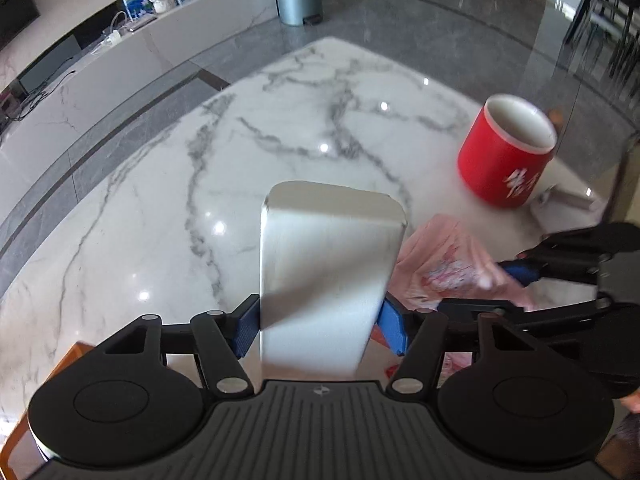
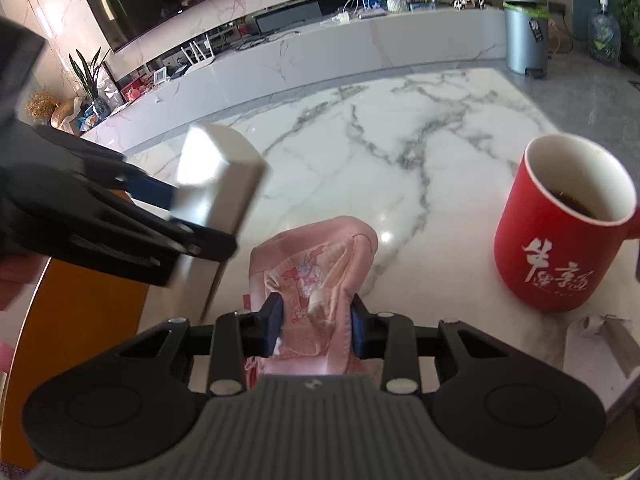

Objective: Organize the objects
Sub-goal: 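Grasp the white tissue box with the left tool while the right tool grasps the pink bag, then lift the tissue box and pink bag and carry both over the orange box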

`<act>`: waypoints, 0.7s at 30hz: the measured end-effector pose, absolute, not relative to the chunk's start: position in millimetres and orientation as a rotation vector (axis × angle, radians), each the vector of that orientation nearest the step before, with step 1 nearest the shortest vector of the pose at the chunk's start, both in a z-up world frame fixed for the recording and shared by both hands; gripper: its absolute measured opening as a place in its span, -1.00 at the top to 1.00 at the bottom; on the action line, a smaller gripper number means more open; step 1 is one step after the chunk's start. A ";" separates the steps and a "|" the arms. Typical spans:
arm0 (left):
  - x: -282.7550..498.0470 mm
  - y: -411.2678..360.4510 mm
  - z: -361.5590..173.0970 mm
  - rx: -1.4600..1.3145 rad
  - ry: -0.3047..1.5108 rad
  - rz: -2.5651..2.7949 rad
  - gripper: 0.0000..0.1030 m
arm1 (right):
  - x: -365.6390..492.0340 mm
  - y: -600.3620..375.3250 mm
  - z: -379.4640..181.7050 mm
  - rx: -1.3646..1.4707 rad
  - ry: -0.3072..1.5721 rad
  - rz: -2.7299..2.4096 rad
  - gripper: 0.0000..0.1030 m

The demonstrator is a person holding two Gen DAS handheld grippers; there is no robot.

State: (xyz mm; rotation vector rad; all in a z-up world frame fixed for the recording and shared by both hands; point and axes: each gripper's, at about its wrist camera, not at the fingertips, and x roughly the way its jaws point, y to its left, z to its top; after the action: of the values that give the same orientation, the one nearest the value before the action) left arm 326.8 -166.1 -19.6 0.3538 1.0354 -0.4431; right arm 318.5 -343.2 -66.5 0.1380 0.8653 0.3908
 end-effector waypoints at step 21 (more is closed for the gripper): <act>221.8 -79.2 111.9 0.238 0.809 -0.418 -0.37 | 234.0 -310.3 42.6 0.190 0.652 0.502 0.68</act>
State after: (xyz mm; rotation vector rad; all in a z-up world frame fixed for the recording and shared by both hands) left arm 221.8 -79.2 111.9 0.2380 0.8093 -0.4181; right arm 234.0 -310.3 42.6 0.1897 0.6518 0.5016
